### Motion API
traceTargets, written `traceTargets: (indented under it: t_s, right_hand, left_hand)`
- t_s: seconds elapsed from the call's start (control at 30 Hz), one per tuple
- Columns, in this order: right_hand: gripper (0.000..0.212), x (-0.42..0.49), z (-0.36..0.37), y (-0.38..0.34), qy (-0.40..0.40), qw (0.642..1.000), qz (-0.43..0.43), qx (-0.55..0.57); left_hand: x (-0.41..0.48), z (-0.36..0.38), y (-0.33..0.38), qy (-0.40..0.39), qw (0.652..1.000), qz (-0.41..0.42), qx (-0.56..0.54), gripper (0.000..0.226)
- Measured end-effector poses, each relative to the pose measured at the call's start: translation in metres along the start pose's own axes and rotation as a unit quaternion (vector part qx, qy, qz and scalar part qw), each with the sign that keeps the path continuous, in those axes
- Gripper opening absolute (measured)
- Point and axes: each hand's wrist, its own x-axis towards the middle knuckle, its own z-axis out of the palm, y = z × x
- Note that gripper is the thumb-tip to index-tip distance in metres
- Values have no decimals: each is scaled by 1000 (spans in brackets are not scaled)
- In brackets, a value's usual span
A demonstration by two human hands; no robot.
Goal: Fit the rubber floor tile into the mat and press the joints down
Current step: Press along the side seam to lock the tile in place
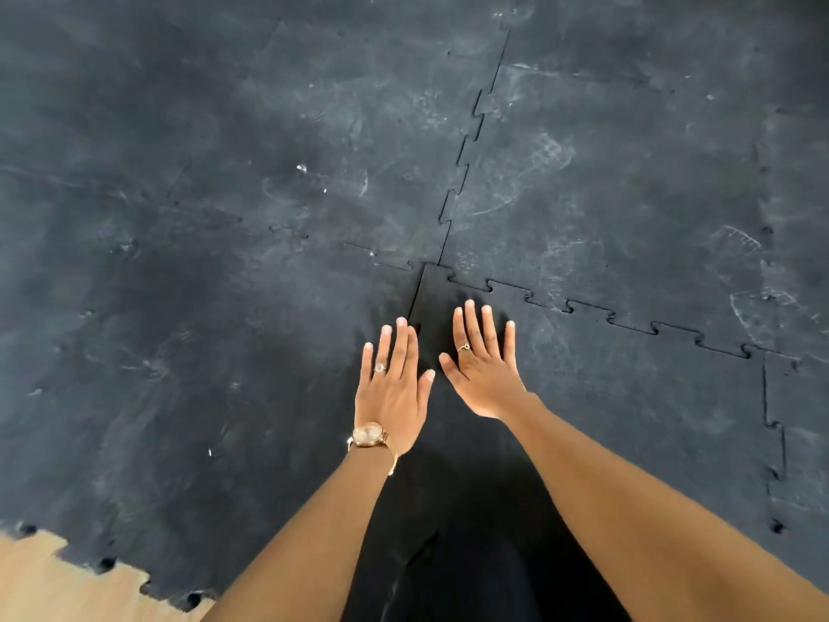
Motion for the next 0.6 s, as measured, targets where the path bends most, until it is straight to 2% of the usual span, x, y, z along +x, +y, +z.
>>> traceTargets:
  t_s: [0.1, 0.43, 0.6]
  right_hand:
    - [65, 5, -3, 2, -33, 999, 3, 15]
    - [65, 6, -3, -1, -23, 1000, 6, 9]
    - [65, 5, -15, -6, -51, 998, 14, 20]
  left_hand:
    - [2, 6, -3, -1, 1000, 21, 7, 63]
    - [12, 1, -12, -13, 998, 49, 33, 65]
    - [11, -6, -14, -34, 997, 54, 35, 66]
